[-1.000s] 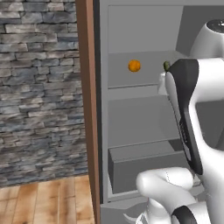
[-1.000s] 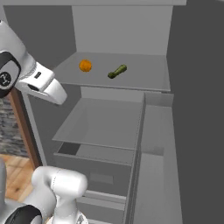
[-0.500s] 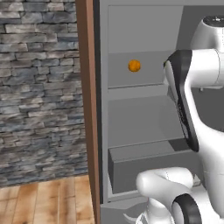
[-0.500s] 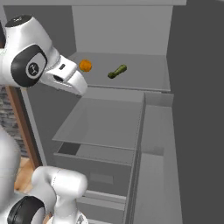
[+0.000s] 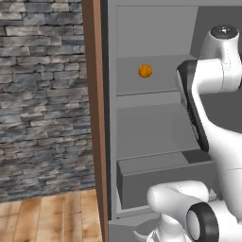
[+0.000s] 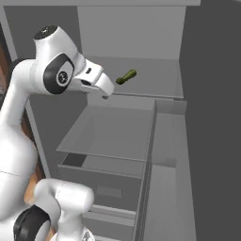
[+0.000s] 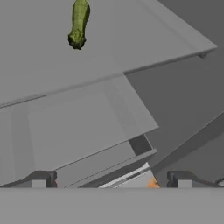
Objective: Open the fridge, remove the orange, squash, and shrimp, and place them on any counter.
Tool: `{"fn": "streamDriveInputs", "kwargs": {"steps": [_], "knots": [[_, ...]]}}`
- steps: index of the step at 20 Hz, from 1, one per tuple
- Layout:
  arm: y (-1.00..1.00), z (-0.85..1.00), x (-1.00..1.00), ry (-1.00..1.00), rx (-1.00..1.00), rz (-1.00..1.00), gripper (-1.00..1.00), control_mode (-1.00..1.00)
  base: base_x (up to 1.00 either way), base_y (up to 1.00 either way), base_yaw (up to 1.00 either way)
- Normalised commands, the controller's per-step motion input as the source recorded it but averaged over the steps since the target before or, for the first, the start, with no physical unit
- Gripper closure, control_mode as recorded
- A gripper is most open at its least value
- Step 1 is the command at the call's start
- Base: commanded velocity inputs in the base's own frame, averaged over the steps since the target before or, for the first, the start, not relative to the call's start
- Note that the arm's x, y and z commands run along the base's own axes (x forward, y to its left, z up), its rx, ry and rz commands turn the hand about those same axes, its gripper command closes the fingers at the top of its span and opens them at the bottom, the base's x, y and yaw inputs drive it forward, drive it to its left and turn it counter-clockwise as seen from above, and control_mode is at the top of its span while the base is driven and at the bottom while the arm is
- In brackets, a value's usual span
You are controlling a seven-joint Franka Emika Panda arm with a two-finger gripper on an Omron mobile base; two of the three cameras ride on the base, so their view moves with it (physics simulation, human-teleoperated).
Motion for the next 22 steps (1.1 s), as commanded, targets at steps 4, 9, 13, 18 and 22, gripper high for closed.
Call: {"fn": "streamDriveInputs", "kwargs": {"steps": [4,9,13,18,22], "knots": [[-0.02,0.20,0.74,0.06,0.02,-0.02,-1.00,-1.00,0.00,0.00,0.00],[-0.18,-0.01,0.82,0.03,0.00,-0.06,-1.00,-1.00,0.00,0.00,0.00],[-0.25,-0.03,0.78,0.00,0.00,-0.08,-1.00,-1.00,0.00,0.00,0.00],[-0.05,-0.11,0.80,0.00,0.00,-0.05,-1.00,-1.00,0.00,0.00,0.00],[0.00,-0.02,0.63,0.00,0.00,-0.06,-1.00,-1.00,0.00,0.00,0.00]]}}
